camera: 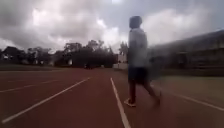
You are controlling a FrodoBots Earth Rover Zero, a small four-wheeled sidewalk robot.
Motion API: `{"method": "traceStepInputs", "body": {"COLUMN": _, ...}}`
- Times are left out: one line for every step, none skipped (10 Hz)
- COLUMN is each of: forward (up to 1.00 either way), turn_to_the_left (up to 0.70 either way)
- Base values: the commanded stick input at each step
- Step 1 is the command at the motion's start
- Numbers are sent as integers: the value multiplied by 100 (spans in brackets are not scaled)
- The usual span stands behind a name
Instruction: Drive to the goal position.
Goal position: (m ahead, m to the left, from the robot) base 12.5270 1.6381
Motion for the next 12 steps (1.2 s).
{"method": "traceStepInputs", "body": {"forward": 70, "turn_to_the_left": 0}}
{"method": "traceStepInputs", "body": {"forward": 70, "turn_to_the_left": 0}}
{"method": "traceStepInputs", "body": {"forward": 70, "turn_to_the_left": 0}}
{"method": "traceStepInputs", "body": {"forward": 70, "turn_to_the_left": 0}}
{"method": "traceStepInputs", "body": {"forward": 70, "turn_to_the_left": 0}}
{"method": "traceStepInputs", "body": {"forward": 70, "turn_to_the_left": 0}}
{"method": "traceStepInputs", "body": {"forward": 70, "turn_to_the_left": 0}}
{"method": "traceStepInputs", "body": {"forward": 70, "turn_to_the_left": 0}}
{"method": "traceStepInputs", "body": {"forward": 70, "turn_to_the_left": 0}}
{"method": "traceStepInputs", "body": {"forward": 70, "turn_to_the_left": 0}}
{"method": "traceStepInputs", "body": {"forward": 70, "turn_to_the_left": 0}}
{"method": "traceStepInputs", "body": {"forward": 70, "turn_to_the_left": 0}}
